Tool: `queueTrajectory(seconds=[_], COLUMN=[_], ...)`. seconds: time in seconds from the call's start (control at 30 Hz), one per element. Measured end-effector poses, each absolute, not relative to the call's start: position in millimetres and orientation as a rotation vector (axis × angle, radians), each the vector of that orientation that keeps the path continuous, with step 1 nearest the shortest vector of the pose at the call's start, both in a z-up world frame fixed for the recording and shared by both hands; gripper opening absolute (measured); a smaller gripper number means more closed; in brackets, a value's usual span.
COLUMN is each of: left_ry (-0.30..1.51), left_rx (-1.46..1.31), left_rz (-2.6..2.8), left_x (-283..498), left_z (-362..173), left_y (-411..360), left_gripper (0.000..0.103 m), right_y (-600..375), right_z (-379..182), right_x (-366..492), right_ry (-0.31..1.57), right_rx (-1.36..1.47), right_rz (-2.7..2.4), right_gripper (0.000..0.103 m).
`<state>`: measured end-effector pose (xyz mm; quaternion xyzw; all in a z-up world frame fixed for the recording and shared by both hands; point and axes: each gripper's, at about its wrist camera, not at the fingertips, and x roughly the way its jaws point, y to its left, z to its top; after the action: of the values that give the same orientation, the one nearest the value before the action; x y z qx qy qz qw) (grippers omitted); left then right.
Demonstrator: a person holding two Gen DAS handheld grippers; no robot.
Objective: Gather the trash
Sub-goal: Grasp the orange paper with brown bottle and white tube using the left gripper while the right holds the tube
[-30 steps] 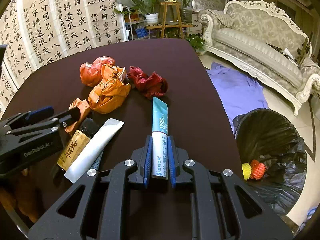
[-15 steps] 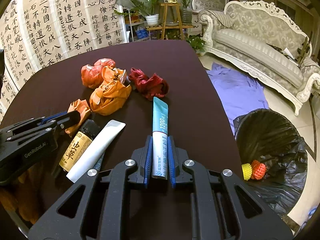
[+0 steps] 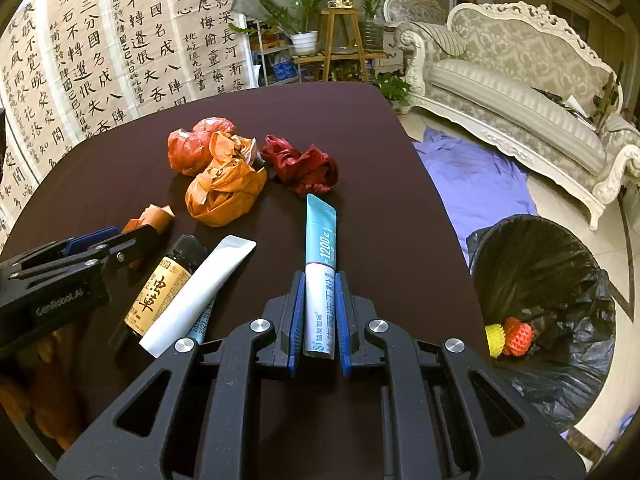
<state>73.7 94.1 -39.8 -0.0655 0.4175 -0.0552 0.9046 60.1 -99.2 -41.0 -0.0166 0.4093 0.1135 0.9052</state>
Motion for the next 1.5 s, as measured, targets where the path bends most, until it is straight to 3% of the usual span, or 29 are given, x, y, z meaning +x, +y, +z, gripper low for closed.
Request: queueTrajectory(seconds=[0.33, 0.53, 1.07, 1.5], left_ry=[0.879, 0.871, 0.784, 0.66], left_rx=[-0.103, -0.075, -0.081, -0.069], left_rz=[-0.118, -0.118, -0.113, -0.229], left_x=[79.7, 77.5, 58.4, 41.4], left_z=[-44.6, -45.3, -23.3, 18.2], left_y=[87.9, 83.4, 81.7, 33.5], left_gripper=[0.055, 0.032, 0.029, 0.029], right_y=[-96.9, -93.7, -102.4, -170.5], right_z=[-41.2, -41.6, -31.7, -0.5], right_x=[58.2, 58.8, 54.5, 32.3], right_ry=[0.849, 0.853, 0.813, 0.71], right_rx=[-0.031, -0.03, -0.005, 0.043], right_rz=[0.238, 0.241, 0.23, 0.089], right_gripper=[0.015, 0.015, 0.014, 0.014])
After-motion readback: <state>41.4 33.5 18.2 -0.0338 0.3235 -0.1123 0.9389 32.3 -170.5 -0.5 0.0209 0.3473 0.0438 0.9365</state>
